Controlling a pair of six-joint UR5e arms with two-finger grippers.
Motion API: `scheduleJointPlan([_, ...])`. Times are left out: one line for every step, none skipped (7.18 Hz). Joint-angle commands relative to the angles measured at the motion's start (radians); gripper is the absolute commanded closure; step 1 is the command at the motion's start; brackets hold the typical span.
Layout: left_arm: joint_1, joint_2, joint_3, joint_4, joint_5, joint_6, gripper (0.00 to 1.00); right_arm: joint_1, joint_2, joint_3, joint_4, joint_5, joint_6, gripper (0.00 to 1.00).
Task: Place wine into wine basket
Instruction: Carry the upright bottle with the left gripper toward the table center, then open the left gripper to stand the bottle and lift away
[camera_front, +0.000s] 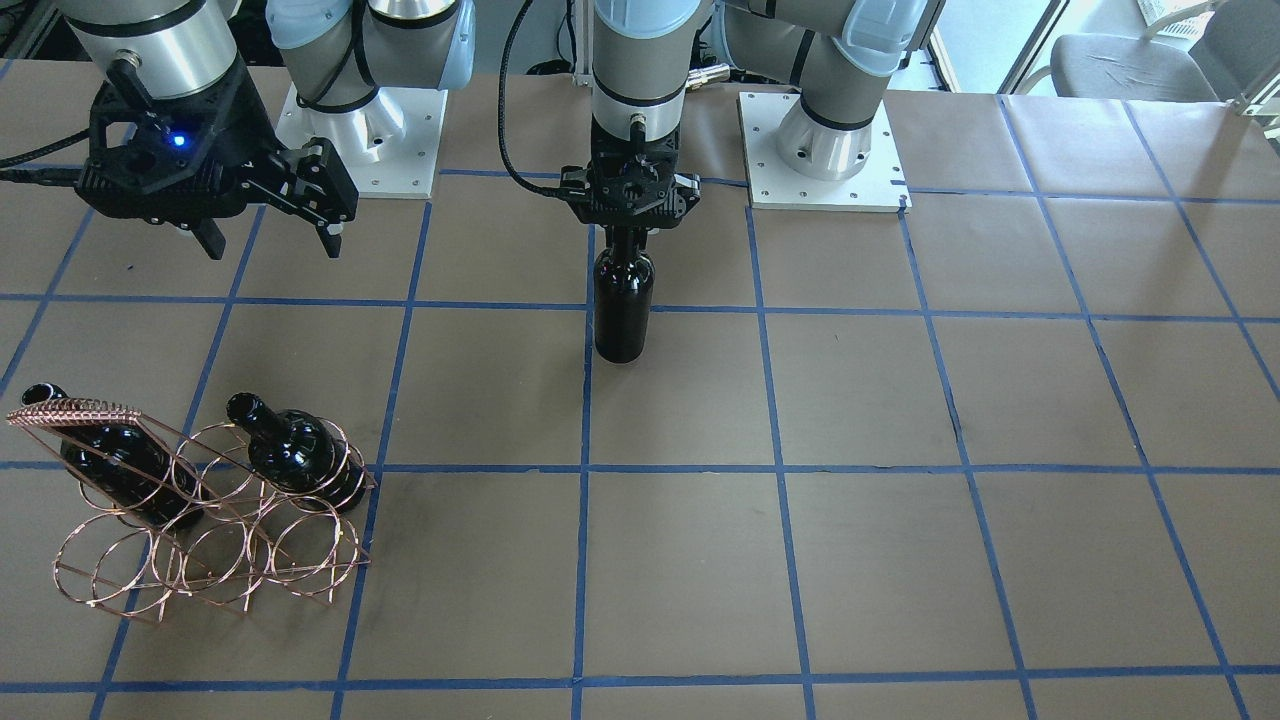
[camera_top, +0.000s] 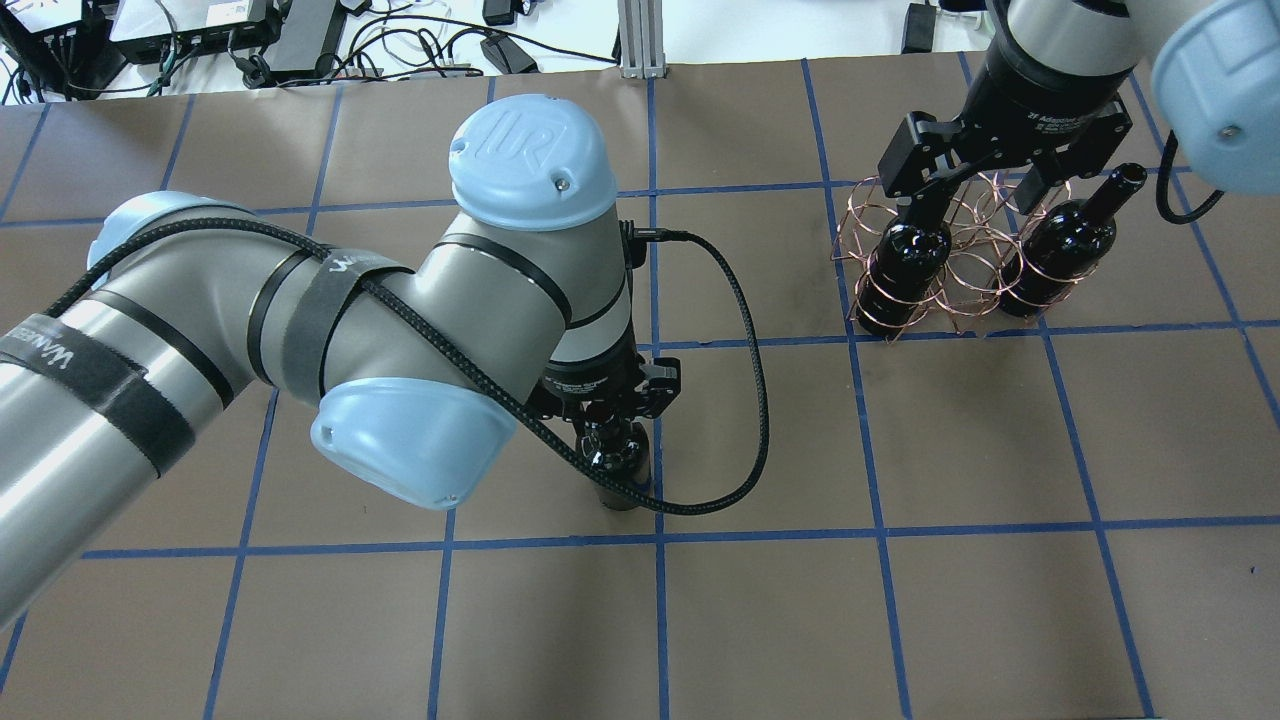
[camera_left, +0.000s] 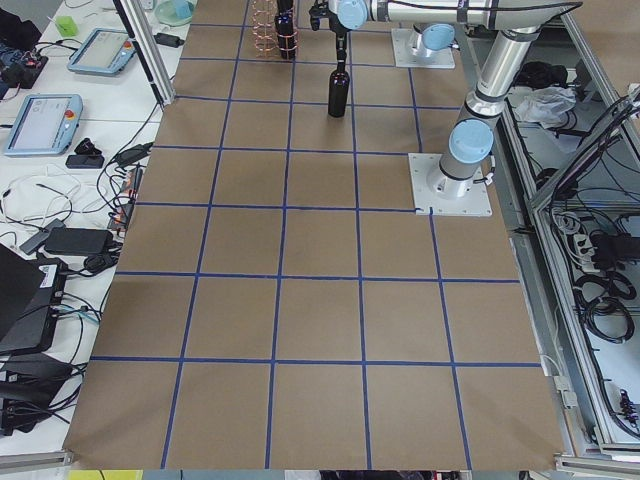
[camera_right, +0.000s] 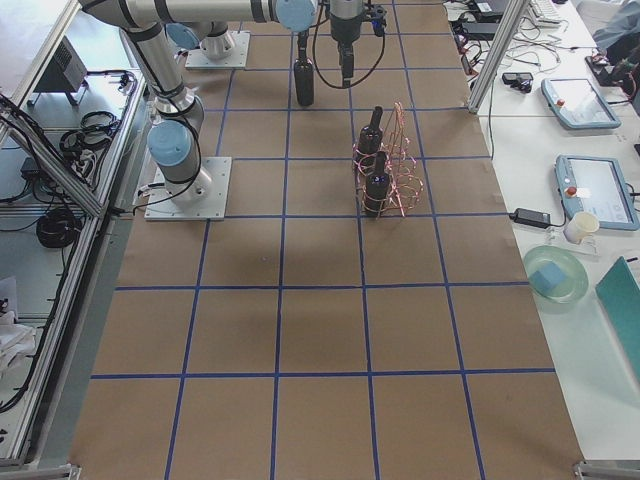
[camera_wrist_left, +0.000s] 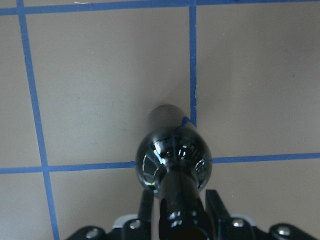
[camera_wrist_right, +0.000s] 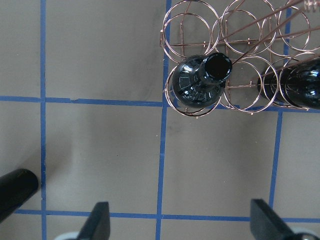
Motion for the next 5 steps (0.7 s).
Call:
scheduleJointPlan([0.009, 0.001, 0.018, -0.012, 0.008, 0.001, 0.0, -0.001, -0.003, -0.001, -0.015, -0.007, 0.001, 0.0])
scheduleJointPlan([0.038, 0.009, 0.062, -0.019, 0.012, 0.001, 0.0, 0.008, -0.001, -0.001, -0.01, 0.004, 0.013, 0.0])
scheduleJointPlan([0.104, 0.011, 0.154, -0.068, 0.014, 0.002, 0.0, 0.008, -0.004, -0.018, -0.045, -0.013, 0.001, 0.0])
scheduleJointPlan([0.195, 0.011, 0.256, -0.138, 0.012, 0.017, 0.0, 0.008, 0.002, -0.012, -0.048, -0.006, 0.015, 0.0])
scheduleJointPlan([0.293, 0.011, 0.303, -0.16, 0.023, 0.098, 0.0, 0.008, 0.017, -0.013, -0.047, -0.015, 0.012, 0.0])
